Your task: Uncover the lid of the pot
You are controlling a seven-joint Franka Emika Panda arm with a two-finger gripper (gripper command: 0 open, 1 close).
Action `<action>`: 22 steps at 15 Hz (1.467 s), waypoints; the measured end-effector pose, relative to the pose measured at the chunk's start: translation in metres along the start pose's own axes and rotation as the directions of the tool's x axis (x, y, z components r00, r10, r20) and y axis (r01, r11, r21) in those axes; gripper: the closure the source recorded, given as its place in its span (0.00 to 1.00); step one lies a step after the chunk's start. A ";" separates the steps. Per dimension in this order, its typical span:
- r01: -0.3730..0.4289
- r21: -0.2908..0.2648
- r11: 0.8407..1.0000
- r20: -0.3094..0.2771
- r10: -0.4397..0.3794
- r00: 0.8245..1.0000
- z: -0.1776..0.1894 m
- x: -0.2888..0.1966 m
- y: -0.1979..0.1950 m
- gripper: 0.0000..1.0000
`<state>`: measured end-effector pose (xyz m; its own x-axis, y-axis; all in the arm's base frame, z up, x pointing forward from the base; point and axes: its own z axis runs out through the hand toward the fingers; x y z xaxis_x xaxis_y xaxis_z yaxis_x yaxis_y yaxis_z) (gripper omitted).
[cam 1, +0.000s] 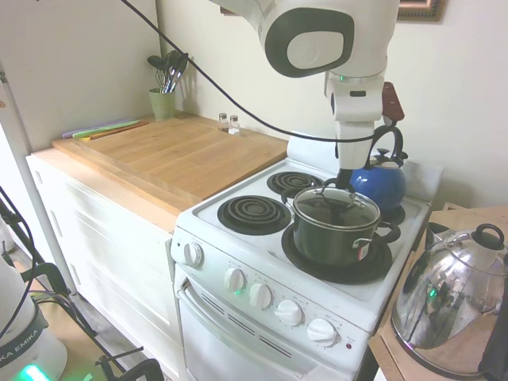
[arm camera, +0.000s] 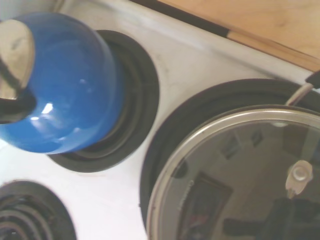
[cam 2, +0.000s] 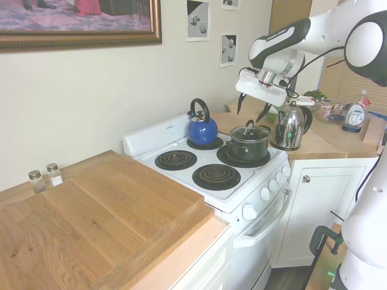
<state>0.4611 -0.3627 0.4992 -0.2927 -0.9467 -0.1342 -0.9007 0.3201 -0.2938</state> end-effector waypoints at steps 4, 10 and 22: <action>0.004 -0.042 0.999 -0.011 -0.005 1.000 0.023 -0.003 -0.004 1.00; 0.003 -0.061 0.998 -0.082 -0.008 0.997 0.013 0.001 -0.015 1.00; 0.014 -0.128 0.992 -0.097 -0.027 0.995 0.031 0.002 -0.025 1.00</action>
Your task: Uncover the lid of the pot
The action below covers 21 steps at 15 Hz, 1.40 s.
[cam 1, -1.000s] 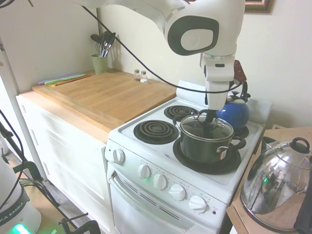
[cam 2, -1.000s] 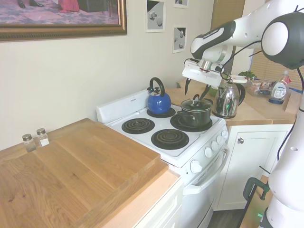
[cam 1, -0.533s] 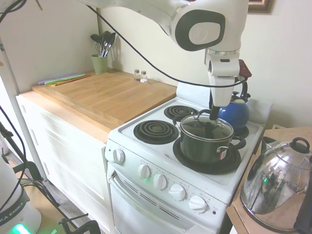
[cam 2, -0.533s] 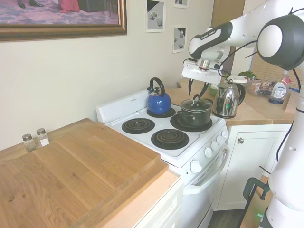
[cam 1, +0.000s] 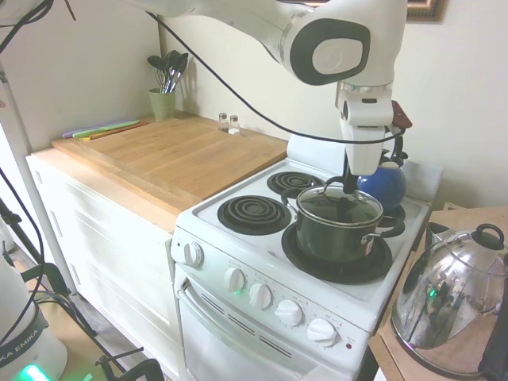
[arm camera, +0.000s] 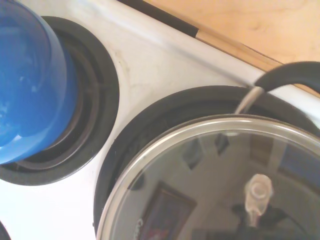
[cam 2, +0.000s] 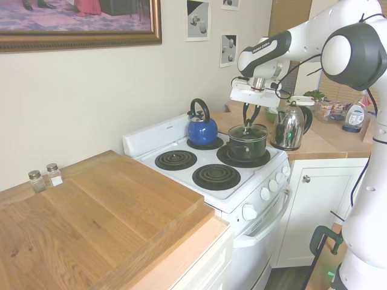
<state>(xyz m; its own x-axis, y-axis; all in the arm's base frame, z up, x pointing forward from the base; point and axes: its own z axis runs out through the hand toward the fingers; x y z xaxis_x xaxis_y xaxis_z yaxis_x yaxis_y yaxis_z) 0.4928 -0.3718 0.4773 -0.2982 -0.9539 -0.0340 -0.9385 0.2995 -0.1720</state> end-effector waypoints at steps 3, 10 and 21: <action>0.002 -0.002 1.000 0.001 -0.002 1.000 0.000 -0.001 0.000 1.00; -0.006 0.007 1.000 0.020 0.006 1.000 -0.003 0.007 0.006 1.00; 0.066 0.102 0.993 -0.032 -0.063 0.997 -0.095 -0.020 0.055 1.00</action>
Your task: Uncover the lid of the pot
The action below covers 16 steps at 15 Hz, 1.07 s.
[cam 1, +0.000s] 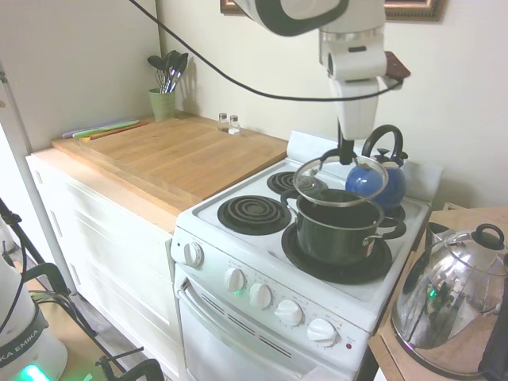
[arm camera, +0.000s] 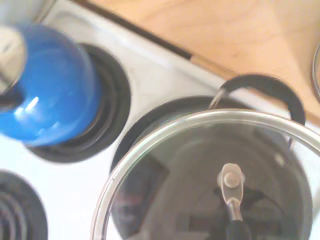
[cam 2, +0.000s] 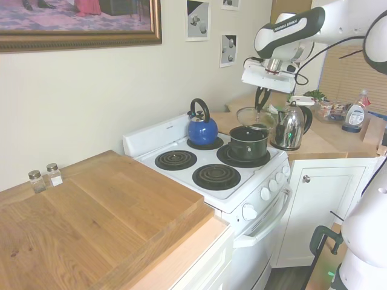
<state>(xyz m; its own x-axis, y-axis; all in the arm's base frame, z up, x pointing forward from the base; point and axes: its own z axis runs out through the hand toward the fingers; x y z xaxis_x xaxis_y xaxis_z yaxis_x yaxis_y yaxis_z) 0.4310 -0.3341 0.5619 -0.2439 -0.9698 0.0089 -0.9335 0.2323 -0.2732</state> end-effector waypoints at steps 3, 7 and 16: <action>0.053 0.010 0.999 -0.041 -0.053 0.998 -0.024 -0.062 0.020 1.00; 0.190 0.046 0.981 -0.076 -0.186 0.980 -0.053 -0.188 0.052 1.00; 0.534 0.002 0.845 -0.217 -0.521 0.825 0.025 -0.476 0.122 1.00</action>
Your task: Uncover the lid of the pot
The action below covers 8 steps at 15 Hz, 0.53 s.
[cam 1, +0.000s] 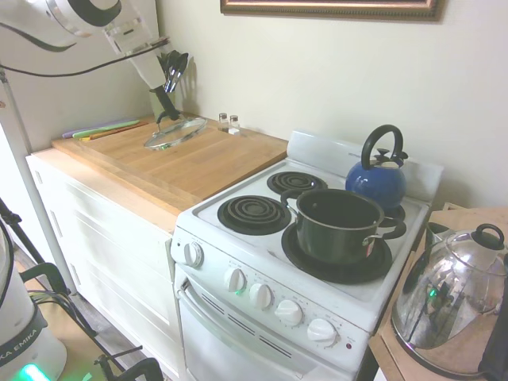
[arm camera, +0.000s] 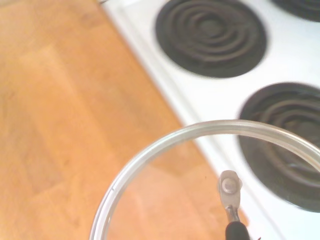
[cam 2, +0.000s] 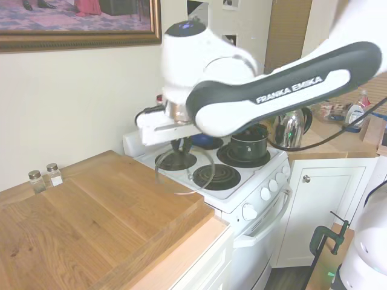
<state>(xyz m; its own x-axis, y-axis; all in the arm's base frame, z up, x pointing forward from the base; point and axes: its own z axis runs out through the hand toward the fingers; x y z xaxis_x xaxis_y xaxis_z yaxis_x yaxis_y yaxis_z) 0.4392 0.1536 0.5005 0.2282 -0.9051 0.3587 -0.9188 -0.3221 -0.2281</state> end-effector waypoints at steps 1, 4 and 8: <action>0.019 -0.016 1.000 0.016 -0.019 1.000 0.012 -0.008 -0.016 1.00; 0.068 -0.051 0.996 0.070 -0.064 0.996 0.053 -0.016 -0.067 1.00; 0.091 -0.100 0.991 0.131 -0.078 0.988 0.098 -0.029 -0.115 1.00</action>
<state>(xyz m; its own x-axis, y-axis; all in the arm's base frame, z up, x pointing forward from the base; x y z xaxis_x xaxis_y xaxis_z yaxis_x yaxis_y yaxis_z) 0.5696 0.1897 0.4273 0.3394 -0.9059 0.2534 -0.9217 -0.3741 -0.1029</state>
